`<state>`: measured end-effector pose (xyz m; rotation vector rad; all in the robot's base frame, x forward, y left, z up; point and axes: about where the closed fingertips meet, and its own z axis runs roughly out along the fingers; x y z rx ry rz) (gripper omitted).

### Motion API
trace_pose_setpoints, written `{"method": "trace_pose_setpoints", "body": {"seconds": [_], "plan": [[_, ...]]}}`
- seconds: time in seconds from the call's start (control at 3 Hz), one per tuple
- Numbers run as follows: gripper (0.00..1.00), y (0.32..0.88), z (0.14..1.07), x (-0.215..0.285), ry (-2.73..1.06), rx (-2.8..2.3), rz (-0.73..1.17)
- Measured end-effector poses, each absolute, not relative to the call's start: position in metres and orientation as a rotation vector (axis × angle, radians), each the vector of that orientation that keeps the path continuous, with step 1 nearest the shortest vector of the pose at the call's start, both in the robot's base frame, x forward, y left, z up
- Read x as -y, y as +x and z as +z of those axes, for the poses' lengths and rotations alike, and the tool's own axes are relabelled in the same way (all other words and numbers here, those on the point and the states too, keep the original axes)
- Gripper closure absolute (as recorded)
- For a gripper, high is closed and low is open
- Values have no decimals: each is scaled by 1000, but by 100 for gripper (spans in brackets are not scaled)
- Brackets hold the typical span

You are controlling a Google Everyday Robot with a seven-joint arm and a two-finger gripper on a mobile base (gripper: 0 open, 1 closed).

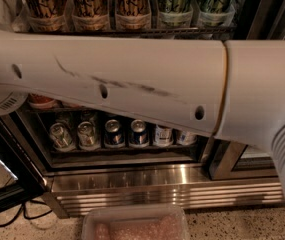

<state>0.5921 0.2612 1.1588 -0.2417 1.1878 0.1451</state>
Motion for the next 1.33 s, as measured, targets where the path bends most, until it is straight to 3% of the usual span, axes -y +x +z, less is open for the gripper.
{"method": "trace_pose_setpoints", "body": {"seconds": [1.0, 1.33], "plan": [[100, 505, 1073, -213, -161, -1360, 327], [100, 505, 1073, -213, -161, -1360, 327]]}}
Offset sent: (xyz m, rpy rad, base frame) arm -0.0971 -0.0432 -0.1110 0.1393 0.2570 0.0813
